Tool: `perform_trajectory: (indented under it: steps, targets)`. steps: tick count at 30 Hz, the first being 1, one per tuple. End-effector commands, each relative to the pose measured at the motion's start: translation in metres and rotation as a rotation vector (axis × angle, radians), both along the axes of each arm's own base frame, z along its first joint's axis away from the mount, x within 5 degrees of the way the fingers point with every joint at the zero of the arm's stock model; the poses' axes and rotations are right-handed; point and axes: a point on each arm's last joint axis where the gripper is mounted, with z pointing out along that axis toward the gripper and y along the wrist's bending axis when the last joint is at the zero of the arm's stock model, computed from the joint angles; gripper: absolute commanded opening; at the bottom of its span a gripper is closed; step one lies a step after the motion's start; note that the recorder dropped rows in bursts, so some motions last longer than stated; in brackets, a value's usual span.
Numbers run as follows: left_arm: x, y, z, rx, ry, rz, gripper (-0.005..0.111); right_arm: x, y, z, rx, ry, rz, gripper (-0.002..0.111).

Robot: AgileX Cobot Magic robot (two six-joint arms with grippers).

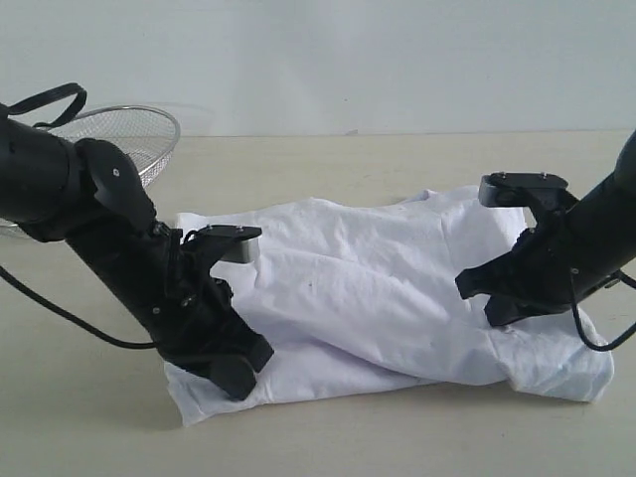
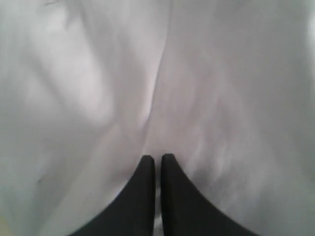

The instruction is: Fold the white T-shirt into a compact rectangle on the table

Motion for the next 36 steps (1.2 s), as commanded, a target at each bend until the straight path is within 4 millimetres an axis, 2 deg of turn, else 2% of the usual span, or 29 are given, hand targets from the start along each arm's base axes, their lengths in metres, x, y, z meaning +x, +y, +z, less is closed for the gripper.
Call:
perform_trajectory:
  steps: [1,5,8,13,19,21,23,27,30,32,36]
  targets:
    - [-0.008,0.002,-0.002,0.005,0.013,-0.01,0.004,0.006,-0.004,-0.026,-0.044,0.013,-0.013,0.0]
    - [-0.014,0.006,-0.007,0.029,0.027,-0.028,0.004,0.015,-0.008,-0.041,-0.073,-0.011,-0.047,0.0]
    - [-0.018,0.011,-0.012,0.061,0.041,-0.031,0.004,0.026,-0.011,-0.042,-0.077,-0.028,-0.056,0.0]
    - [-0.015,0.021,-0.015,0.08,0.045,-0.003,0.004,0.046,-0.035,-0.025,-0.084,-0.06,-0.081,0.0]
    - [-0.006,0.037,-0.015,0.082,0.04,0.063,0.004,0.052,-0.068,-0.014,-0.093,-0.049,-0.147,0.0]
    - [-0.006,0.037,-0.014,0.073,0.032,0.036,0.004,0.051,-0.067,-0.013,-0.082,-0.022,-0.13,0.0]
    - [-0.005,0.032,-0.004,0.013,0.006,0.019,0.004,0.05,-0.062,-0.013,-0.075,-0.01,-0.116,0.0]
    - [-0.001,0.018,0.04,-0.198,-0.129,0.004,0.004,0.052,-0.046,-0.005,-0.083,-0.053,-0.06,0.0]
    - [0.002,0.018,0.063,-0.222,-0.206,0.001,0.004,0.058,-0.035,0.011,-0.109,-0.16,-0.037,0.0]
    - [0.004,0.017,0.064,-0.221,-0.22,0.006,0.004,0.065,-0.03,0.024,-0.122,-0.236,-0.035,0.0]
    - [0.009,0.015,0.046,-0.203,-0.184,0.015,0.004,0.083,-0.029,0.037,-0.118,-0.285,-0.036,0.0]
